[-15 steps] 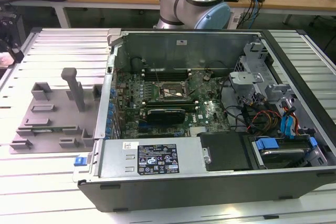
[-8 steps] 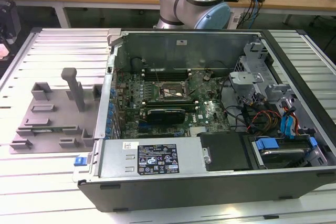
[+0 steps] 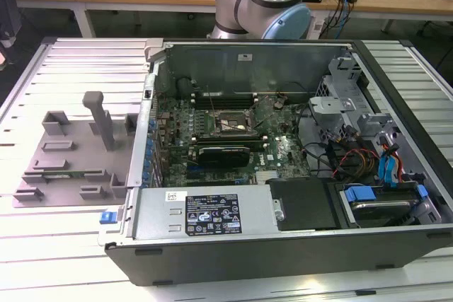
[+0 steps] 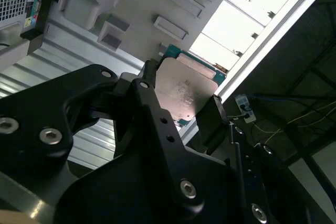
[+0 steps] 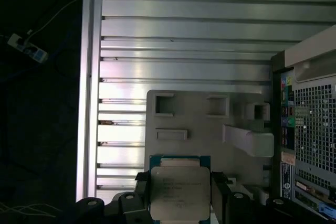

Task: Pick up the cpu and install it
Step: 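Pick up the cpu and move it towards the insertion slot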

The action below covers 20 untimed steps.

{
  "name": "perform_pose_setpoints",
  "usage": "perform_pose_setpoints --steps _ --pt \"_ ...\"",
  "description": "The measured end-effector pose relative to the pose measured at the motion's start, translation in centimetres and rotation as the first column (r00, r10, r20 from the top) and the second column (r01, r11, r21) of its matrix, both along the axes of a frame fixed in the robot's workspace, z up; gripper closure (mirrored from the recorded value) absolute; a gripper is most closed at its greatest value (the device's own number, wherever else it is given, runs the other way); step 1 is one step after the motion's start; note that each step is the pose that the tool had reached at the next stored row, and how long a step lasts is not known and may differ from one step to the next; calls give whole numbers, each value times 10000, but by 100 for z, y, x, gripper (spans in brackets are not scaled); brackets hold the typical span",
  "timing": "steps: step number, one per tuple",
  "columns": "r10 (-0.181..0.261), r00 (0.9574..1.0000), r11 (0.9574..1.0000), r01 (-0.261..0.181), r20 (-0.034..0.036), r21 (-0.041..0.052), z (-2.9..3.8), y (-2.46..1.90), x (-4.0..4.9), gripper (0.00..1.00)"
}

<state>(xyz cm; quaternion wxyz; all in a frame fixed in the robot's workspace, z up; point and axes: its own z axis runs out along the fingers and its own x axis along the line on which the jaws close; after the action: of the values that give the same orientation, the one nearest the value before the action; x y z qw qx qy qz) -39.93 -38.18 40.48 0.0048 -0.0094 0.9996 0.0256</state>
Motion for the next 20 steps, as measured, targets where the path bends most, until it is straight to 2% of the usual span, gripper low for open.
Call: perform_pose_setpoints --steps 2,4,9,11,20 --pt "0 10000 10000 0 -2 -1 2 0 0 45" --pt "0 10000 10000 0 -2 -1 2 0 43 45" --pt "0 10000 10000 0 -1 0 1 0 254 45" --pt "0 10000 10000 0 -2 0 1 0 372 45" --pt "0 10000 10000 0 -2 -1 2 0 752 45"
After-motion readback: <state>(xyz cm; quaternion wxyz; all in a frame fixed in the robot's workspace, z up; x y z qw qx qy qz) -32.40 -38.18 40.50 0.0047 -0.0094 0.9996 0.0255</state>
